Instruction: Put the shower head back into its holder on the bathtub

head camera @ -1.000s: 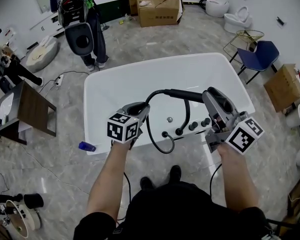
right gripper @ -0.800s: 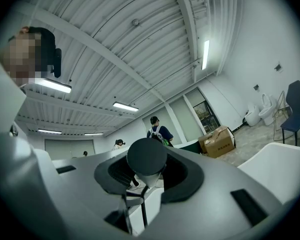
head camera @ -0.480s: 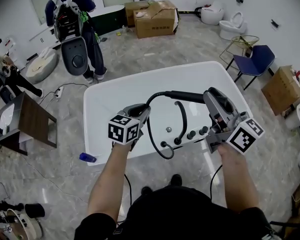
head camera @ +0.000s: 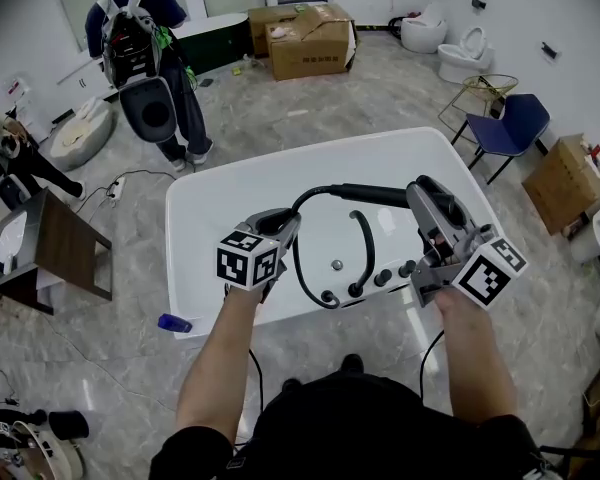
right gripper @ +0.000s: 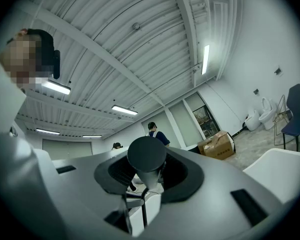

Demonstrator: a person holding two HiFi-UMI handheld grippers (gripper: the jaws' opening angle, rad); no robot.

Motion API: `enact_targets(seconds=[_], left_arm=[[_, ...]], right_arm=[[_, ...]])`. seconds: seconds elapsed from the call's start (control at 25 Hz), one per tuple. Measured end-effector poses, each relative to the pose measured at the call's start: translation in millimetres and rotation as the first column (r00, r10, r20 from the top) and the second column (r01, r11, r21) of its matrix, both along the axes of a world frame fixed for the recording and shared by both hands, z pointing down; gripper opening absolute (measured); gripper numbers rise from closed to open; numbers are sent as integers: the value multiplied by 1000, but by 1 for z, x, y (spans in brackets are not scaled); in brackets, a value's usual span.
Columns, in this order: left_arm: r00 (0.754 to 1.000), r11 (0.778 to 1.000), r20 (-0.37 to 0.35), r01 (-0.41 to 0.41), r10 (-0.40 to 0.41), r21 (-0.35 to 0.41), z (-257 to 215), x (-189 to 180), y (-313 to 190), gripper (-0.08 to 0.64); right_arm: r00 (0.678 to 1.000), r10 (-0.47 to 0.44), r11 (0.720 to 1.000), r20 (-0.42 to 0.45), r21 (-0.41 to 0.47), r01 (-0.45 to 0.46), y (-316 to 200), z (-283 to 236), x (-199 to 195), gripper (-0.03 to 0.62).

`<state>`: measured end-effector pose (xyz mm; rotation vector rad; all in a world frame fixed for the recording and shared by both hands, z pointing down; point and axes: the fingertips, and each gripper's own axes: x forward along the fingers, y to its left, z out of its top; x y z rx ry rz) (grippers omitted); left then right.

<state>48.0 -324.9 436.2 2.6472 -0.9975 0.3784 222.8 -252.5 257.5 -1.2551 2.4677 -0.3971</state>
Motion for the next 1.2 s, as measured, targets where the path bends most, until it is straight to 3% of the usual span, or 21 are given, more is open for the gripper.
enact_targets(seconds=[0.28, 0.6, 1.2], left_arm=[[1000, 1000, 16, 6, -6, -17, 6, -4, -6, 67], [999, 995, 40, -19, 23, -97, 47, 4, 12, 67], [992, 957, 57, -94, 114, -274, 133, 32, 77, 78]], right_arm=[[1000, -29, 1000, 5, -11, 29, -16, 3, -10, 138], [999, -54, 998, 9, -35, 54, -23, 16, -20, 138], [996, -85, 988, -19, -134, 82, -15, 56, -33, 138]])
